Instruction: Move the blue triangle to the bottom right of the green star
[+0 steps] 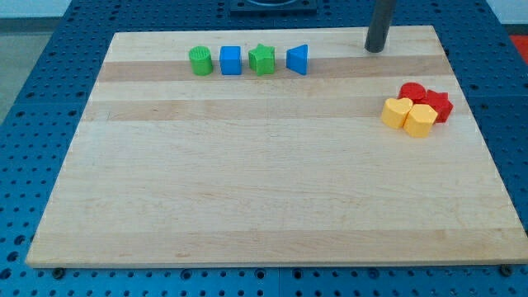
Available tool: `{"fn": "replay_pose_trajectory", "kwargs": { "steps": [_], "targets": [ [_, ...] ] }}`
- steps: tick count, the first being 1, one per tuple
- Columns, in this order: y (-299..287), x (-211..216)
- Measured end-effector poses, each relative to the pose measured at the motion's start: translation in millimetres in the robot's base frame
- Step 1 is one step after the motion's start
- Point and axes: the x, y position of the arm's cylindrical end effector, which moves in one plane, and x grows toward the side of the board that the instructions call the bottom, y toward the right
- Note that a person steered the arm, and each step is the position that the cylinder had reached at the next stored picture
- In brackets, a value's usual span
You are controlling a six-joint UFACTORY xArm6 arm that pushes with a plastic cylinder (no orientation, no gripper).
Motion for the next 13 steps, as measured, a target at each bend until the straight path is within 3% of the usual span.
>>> {"fn": "replay_pose_trajectory", "kwargs": {
  "steps": [2,4,7,9,10,13],
  "targets": [
    [-9.0,0.0],
    [-95.2,0.0],
    [-137.7,37.7],
    [-167.7,-13.2],
    [-185.8,-9.6],
    [-190.5,64.8]
  ]
}}
